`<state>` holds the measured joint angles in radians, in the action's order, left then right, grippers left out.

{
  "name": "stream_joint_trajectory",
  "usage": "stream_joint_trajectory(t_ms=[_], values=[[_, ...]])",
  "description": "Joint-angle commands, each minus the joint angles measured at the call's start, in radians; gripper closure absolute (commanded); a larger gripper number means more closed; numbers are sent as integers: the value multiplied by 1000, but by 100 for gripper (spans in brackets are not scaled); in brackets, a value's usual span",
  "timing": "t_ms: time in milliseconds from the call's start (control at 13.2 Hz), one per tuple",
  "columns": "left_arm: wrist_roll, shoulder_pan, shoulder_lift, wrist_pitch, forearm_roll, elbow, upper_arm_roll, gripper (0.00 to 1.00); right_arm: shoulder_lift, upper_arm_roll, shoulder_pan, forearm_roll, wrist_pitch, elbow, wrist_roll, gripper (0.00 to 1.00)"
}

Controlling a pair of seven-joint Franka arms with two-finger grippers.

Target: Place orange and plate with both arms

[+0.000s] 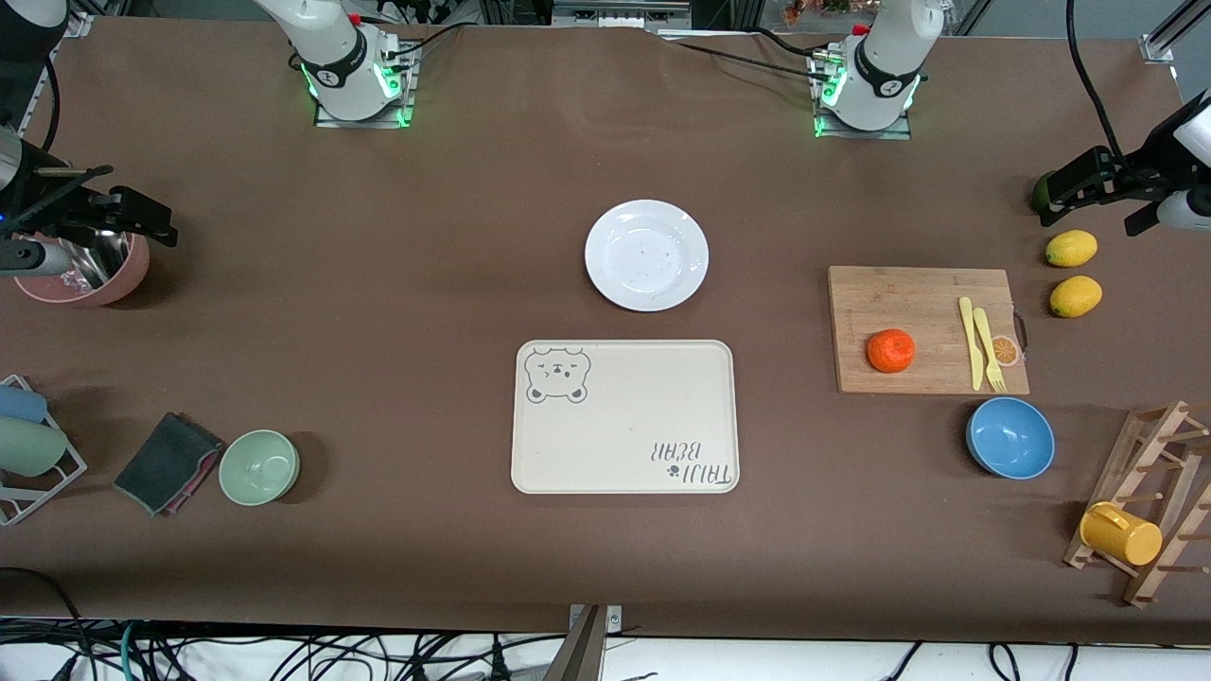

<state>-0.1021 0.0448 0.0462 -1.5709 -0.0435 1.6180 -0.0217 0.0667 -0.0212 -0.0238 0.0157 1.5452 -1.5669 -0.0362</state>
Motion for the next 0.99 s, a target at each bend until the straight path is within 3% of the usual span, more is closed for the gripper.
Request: stream_joint_trajectory(t_ms=[0,532,911], values=[[1,-3,-16,23,34,-35,-1,0,2,-2,1,-8,-20,24,2,0],[4,-3,-16,29,36,-32,-1,0,2,-2,1,-11,-20,24,1,0],[89,0,-14,124,36,-32,3,0,2,-2,1,-11,-20,24,-1,0]])
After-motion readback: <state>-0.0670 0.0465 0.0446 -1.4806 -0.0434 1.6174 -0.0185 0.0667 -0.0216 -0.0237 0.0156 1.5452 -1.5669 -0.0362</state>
